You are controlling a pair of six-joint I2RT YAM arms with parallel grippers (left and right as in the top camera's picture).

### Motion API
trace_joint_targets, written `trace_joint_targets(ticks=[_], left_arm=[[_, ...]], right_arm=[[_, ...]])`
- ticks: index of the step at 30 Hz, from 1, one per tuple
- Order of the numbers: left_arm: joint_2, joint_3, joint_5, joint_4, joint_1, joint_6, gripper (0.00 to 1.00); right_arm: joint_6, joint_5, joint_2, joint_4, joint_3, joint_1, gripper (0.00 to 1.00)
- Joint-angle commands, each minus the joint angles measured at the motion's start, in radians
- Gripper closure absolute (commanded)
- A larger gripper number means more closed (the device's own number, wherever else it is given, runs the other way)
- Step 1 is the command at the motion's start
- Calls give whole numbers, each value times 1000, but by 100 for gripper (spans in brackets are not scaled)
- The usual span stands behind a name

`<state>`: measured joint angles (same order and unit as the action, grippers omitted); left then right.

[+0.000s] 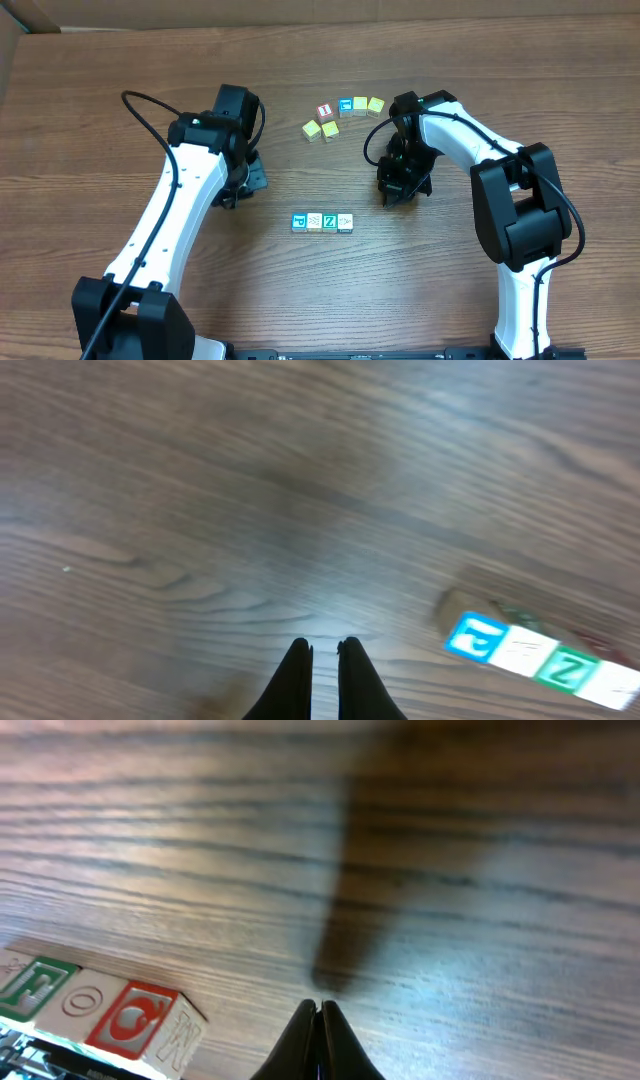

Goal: Flip 4 blocks

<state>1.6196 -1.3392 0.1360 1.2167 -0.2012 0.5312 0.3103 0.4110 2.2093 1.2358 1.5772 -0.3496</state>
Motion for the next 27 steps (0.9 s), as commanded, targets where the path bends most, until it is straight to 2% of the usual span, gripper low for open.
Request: trace_joint_targets(ticks=[1,5,11,13,18,23,27], left_arm=[[-4,72,42,-8,-4,-12,96],[-4,190,20,-88,-5,-57,96],[-4,336,-177,-262,-2,-215,96],[-4,337,-228,-272,6,-256,96],[-8,269,-228,-245,41,-243,96],[-8,244,-233,-254,46,-239,96],[-6,246,-233,-270,44,-240,94]], right_arm=[[-4,-6,-19,-16,11,-4,96],[-4,-6,-19,-19,11,-5,96],[-4,-7,-19,-23,11,-19,96],[-4,-6,-23,-14,29,-14,96],[-3,-17,-142,0,76,-2,96],[107,-231,-330,23,66,-29,96],[203,-393,-406,23,59,-86,96]])
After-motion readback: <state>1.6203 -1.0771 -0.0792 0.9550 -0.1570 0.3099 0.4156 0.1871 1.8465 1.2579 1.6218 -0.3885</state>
